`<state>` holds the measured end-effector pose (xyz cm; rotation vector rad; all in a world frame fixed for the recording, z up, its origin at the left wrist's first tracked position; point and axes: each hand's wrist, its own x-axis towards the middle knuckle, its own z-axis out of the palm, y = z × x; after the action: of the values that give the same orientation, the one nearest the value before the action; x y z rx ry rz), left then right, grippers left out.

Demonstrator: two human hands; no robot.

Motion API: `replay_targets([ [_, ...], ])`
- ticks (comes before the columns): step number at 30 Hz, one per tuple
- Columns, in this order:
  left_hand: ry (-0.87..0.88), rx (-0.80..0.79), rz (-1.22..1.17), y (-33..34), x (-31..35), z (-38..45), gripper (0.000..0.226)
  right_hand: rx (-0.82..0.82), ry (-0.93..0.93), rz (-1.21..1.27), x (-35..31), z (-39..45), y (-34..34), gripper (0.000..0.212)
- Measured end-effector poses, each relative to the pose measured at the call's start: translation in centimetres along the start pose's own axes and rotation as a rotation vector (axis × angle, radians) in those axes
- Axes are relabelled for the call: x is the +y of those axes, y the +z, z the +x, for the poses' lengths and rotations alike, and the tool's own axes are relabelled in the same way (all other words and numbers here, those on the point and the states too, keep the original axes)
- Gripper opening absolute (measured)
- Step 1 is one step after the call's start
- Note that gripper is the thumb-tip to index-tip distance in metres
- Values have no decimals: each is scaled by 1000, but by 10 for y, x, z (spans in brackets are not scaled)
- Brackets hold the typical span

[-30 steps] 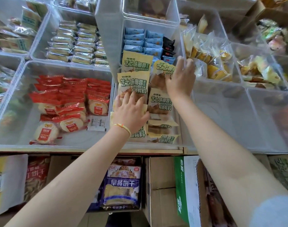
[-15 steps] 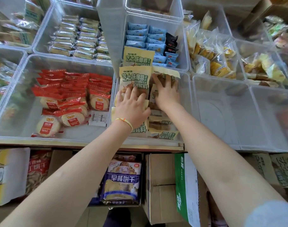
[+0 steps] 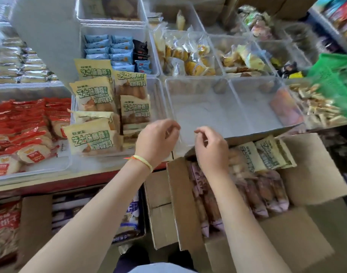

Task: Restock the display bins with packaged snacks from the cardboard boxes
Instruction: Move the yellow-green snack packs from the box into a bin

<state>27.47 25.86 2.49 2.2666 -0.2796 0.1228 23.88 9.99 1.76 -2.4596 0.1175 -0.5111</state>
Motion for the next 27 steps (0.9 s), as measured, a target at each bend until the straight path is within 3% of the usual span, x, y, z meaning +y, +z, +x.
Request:
replay_targets([
  [6,-10,-220,71,74,79,-29,23,163,173,-157,104,-27,-71,24],
  [8,-33,-266,114,92,94,-39,21,96,355,-234,136,-37,-85,33],
  [11,-96,-377,188,119,102,-48,23,-127,629,-213,179,-52,-96,53],
  [16,-193,-654,374,170,88,-62,51,-206,663,-34,205,-60,-99,57],
  [21,-202,-664,465,190,73,-77,65,-172,742,24,207,-46,-103,39],
  [27,-280,-587,381,195,79,-82,65,-348,809,-189,215,-26,-111,41],
])
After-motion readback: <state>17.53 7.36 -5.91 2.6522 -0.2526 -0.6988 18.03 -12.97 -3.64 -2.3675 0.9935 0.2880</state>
